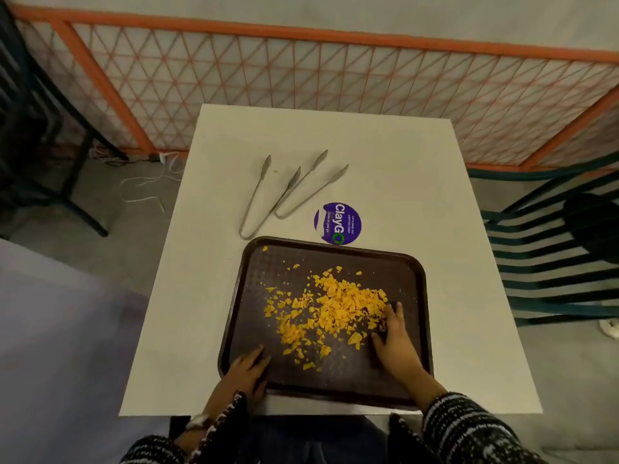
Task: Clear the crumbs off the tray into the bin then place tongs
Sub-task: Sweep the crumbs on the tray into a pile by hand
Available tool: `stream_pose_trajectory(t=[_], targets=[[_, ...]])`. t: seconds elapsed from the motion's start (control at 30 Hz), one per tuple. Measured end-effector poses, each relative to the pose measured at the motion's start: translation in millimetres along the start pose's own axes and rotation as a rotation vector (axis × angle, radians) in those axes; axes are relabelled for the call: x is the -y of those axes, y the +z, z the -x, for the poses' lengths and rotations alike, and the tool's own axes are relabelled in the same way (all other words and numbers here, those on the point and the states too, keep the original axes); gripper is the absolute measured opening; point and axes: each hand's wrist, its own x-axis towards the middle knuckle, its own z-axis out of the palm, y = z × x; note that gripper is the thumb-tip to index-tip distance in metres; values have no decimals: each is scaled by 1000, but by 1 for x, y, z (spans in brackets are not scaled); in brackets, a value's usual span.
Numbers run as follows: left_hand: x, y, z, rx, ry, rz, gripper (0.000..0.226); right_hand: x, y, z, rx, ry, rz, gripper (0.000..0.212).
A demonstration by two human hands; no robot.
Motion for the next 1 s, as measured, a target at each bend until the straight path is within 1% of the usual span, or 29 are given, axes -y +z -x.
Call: stream_pose_trajectory(t=[0.03, 0.1, 0.13, 0.2, 0.3, 0.37, 0.4, 0.47, 0.53, 0.6, 0.67, 0.83, 0.9, 1.0], targets=[[-1, 2, -2, -26, -18, 41, 39, 0, 3, -3, -26, 6, -3, 72], [-3, 3, 2, -91, 3, 77, 31, 5, 5, -4, -46, 27, 6, 74], [-4, 0, 4, -102, -6, 61, 31, 10, 8, -4, -39, 28, 0, 75], [-5, -3, 5, -73, -31, 124, 31, 12, 14, -2, -19, 12, 5, 77], [-10, -14, 0, -12, -137, 167, 51, 16, 20, 4, 11, -34, 24, 79], [-10, -17, -5, 18, -235, 263, 68, 18, 25, 9, 25, -57, 22, 78], [-10, -19, -8, -1, -262, 307, 68, 20, 27, 12, 36, -68, 14, 77], [-10, -28, -17, -62, -295, 366, 52, 22, 30, 18, 56, -95, 13, 74], [-9, -32, -28, -109, -293, 386, 43, 23, 31, 24, 85, -123, 5, 71], [-6, -36, -40, -145, -299, 353, 43, 21, 32, 30, 122, -176, 16, 67], [-9, -38, -53, -145, -274, 310, 47, 18, 32, 37, 169, -230, 52, 67], [-20, -31, -89, -34, -170, 259, 57, 15, 32, 50, 263, -282, 86, 66], [-23, -25, -98, -26, -190, 214, 59, 15, 30, 51, 254, -272, 66, 65], [-28, -15, -99, -29, -260, 180, 66, 11, 24, 49, 175, -240, 45, 65]])
